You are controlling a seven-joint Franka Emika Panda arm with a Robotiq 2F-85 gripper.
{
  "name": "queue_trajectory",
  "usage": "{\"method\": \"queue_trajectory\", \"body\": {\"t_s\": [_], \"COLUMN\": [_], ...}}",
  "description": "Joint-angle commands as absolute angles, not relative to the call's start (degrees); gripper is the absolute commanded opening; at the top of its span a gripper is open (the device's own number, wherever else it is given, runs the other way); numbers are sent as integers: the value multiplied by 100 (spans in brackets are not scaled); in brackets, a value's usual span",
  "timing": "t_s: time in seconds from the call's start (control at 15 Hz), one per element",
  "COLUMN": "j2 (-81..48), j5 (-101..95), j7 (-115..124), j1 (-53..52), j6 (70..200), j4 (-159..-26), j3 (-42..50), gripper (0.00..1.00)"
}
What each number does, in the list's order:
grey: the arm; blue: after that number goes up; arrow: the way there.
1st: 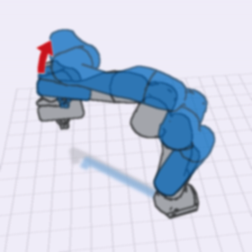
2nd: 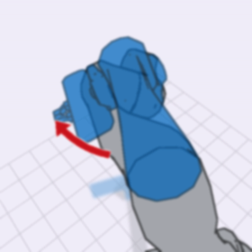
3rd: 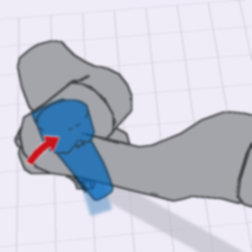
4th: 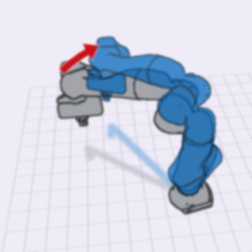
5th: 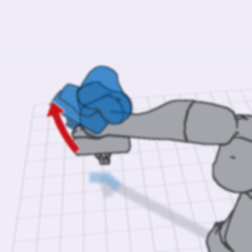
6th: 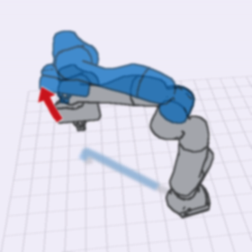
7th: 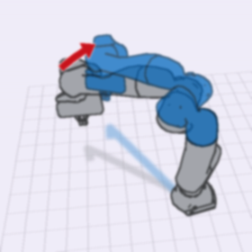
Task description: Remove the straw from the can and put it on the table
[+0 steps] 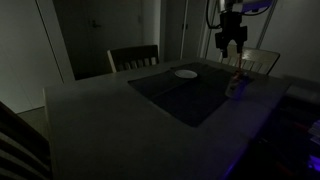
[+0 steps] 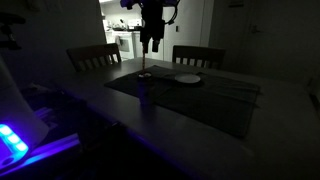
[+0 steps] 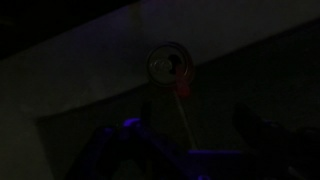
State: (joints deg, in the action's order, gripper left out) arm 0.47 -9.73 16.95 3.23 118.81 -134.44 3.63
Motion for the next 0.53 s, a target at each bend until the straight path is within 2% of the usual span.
{"method": "queue_trajectory", "body": {"t_s": [0.0,0.47], "j2": [-12,21], "j5": [-975,-1189], "j7": [1777,1964], "j1": [319,309], "j6": [11834,11564], "j4": [-13441,-13363], "j3": [339,316], "gripper": [52,4]}}
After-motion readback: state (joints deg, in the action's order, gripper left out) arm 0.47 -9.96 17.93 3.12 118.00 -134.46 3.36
